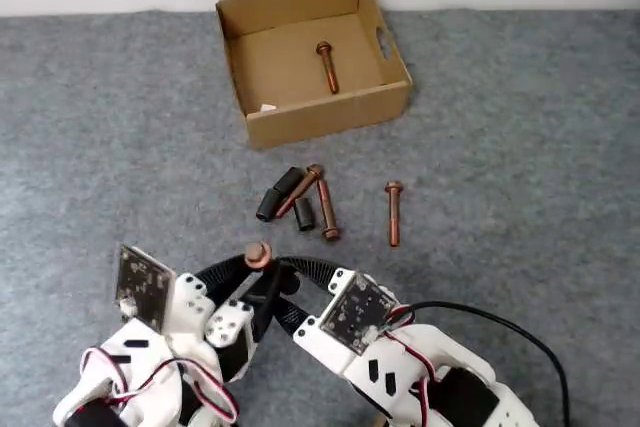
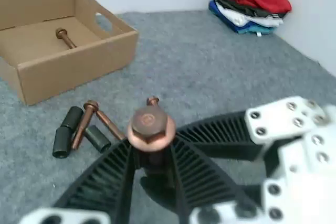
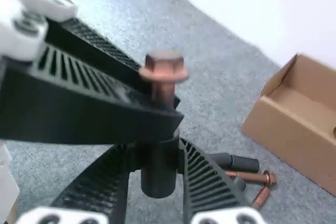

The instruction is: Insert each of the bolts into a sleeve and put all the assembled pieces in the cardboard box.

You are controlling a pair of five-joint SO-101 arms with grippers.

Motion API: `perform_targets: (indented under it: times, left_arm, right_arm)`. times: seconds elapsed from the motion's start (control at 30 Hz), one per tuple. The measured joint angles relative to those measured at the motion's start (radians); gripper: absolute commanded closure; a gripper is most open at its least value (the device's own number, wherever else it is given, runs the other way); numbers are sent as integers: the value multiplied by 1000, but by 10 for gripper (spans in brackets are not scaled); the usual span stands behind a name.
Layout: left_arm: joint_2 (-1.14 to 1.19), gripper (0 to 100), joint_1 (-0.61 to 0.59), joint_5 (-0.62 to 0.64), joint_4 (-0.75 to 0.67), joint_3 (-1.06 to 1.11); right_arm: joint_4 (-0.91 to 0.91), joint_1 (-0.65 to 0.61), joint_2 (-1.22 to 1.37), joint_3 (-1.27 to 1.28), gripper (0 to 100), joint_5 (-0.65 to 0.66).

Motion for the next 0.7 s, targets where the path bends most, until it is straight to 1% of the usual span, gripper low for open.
perform_targets:
  times: [0.07, 0.2, 0.37, 0.43, 0.5, 0.63, 0.7]
  left_arm:
    - [-2, 995, 26, -12, 15, 3]
    - [-2, 981, 37, -12, 25, 9]
    - [-2, 850, 35, -77, 37, 14]
    - [-2, 821, 5, -84, 43, 14]
    - [2, 808, -35, -118, 49, 20]
    - [40, 807, -110, -178, 55, 3]
    - [72, 807, -117, -183, 60, -29]
  right_arm:
    - [0, -2, 2, 0, 991, 0]
    - [0, -2, 2, 2, 991, 2]
    - [0, -2, 3, 3, 991, 2]
    - [0, 2, 3, 3, 991, 2]
    - [0, 3, 3, 3, 991, 2]
    - [0, 3, 3, 3, 991, 2]
    - [0, 3, 3, 3, 991, 2]
